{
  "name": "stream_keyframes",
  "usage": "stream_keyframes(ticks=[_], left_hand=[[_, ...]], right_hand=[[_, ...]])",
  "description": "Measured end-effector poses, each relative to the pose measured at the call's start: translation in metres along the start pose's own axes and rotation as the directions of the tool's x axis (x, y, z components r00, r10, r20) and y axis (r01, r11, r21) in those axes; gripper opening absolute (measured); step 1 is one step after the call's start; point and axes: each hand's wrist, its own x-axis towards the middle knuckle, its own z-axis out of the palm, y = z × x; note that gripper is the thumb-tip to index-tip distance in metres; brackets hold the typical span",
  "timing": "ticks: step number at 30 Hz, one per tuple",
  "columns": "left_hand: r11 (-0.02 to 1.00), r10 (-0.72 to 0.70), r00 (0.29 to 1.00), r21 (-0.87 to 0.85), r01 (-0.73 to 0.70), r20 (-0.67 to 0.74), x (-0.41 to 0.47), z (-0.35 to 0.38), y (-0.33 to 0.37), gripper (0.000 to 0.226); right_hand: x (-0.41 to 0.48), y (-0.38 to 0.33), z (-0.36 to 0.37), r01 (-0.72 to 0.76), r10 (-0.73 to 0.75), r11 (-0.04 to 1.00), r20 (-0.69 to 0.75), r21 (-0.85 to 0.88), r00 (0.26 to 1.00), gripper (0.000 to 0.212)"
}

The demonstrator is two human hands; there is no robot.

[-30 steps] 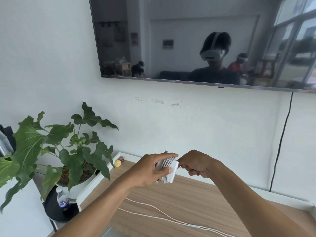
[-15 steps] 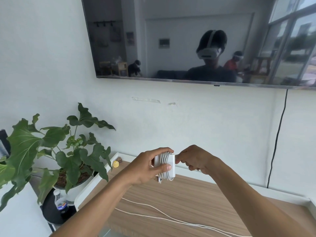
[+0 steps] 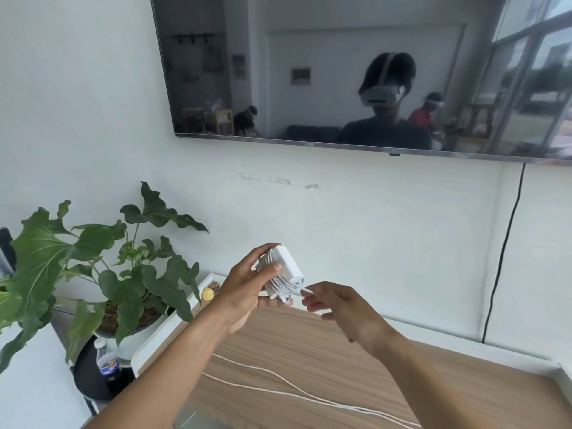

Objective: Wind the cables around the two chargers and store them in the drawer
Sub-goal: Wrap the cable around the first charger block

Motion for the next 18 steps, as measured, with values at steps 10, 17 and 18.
stream_keyframes(ticks=[10,17,18], left_hand=[[0.999,-0.009,0.997,-0.048,0.005,-0.073,0.003,0.015,-0.003,0.027],[0.978,-0.103,0.991,-0.192,0.086,-0.082,0.002,0.026,0.001,0.027],[0.973,-0.113,0.99,-0.213,0.093,-0.085,0.002,0.028,0.001,0.026]], right_hand=[[-0.001,0.016,0.04,0.372,-0.508,0.851,-0.404,-0.371,0.76,0.015],[-0.003,0.018,0.05,0.357,-0.614,0.765,-0.437,-0.537,0.658,0.07],[-0.004,0.019,0.052,0.339,-0.618,0.755,-0.439,-0.561,0.652,0.075]])
